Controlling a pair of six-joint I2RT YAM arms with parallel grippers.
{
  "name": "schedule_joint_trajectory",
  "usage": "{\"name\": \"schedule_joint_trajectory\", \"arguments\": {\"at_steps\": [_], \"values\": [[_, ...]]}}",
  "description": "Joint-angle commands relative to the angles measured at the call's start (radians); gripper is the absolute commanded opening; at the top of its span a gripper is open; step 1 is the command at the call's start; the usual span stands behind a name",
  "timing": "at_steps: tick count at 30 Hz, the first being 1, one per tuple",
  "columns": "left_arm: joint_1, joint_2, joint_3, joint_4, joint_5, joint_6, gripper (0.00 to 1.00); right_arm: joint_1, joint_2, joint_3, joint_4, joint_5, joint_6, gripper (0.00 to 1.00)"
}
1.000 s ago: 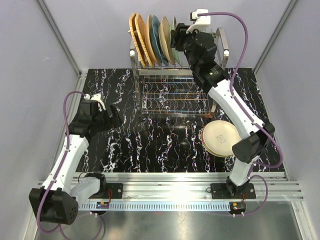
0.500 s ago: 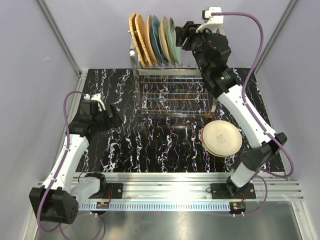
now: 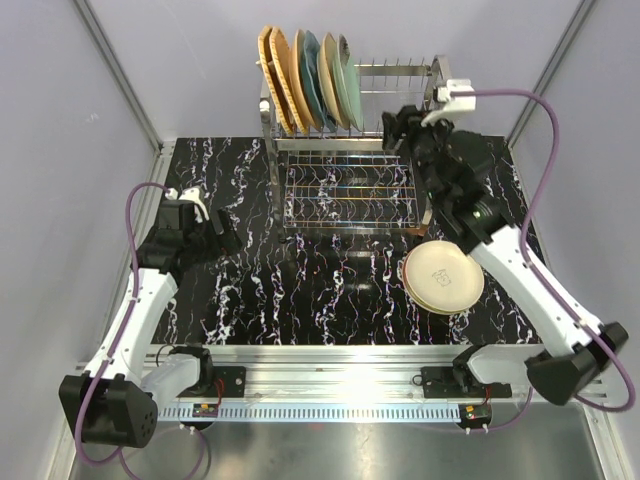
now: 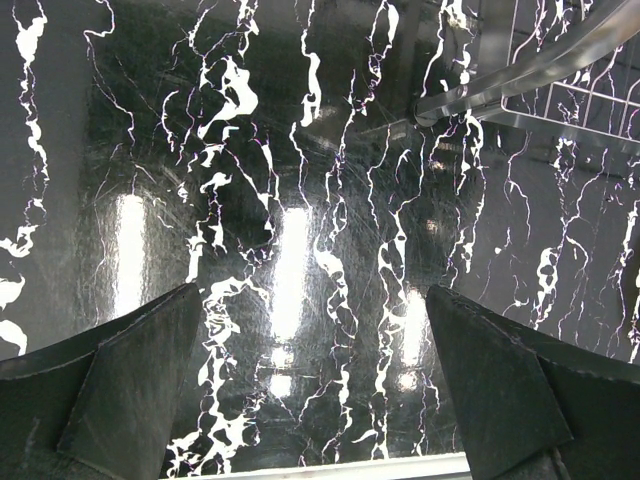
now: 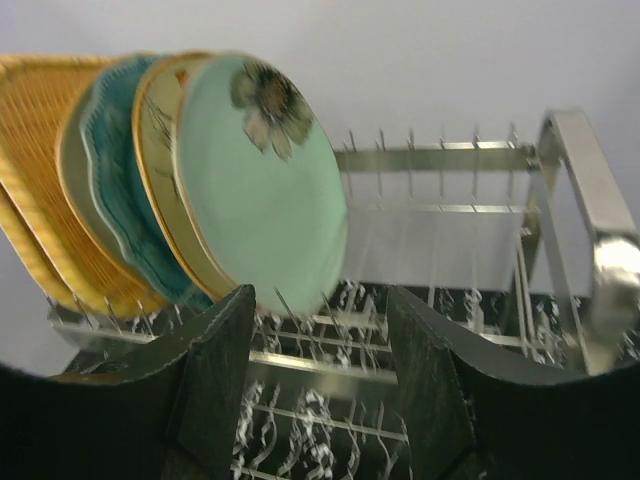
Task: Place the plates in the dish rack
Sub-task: Grab a plate with the right arm
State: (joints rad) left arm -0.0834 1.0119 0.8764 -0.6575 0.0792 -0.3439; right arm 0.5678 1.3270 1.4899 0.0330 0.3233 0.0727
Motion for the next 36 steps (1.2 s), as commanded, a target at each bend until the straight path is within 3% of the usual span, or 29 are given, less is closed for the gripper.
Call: {"name": "schedule_joint_trajectory", "arguments": {"at_steps": [1,4,8,12,17,25,36], "values": [[0.008,0.002,0.013,0.028,0.014,0.014,0.97,-0.005,-0.170,-0.132,0.016,0.098,-0.010,0.63],[0.014,-0.002,0.003,0.044,0.047,0.017,0.93,-0.003,-0.288,-0.296,0.004,0.152,0.024,0.63],[0.020,0.008,0.007,0.042,0.054,0.014,0.99,-0.005,-0.374,-0.462,-0.091,0.209,0.113,0.62],[0.025,0.013,0.012,0.035,0.042,0.014,0.99,-0.005,-0.379,-0.557,-0.249,0.272,0.258,0.54],[0.030,0.001,0.013,0.032,0.018,0.017,0.99,-0.005,-0.356,-0.678,-0.321,0.246,0.377,0.49],[0.040,-0.010,0.012,0.038,0.053,0.032,0.97,-0.005,-0.261,-0.772,-0.346,0.155,0.461,0.41],[0.050,-0.012,0.012,0.033,0.057,0.025,0.99,-0.005,-0.074,-0.766,-0.317,0.177,0.461,0.43]]}}
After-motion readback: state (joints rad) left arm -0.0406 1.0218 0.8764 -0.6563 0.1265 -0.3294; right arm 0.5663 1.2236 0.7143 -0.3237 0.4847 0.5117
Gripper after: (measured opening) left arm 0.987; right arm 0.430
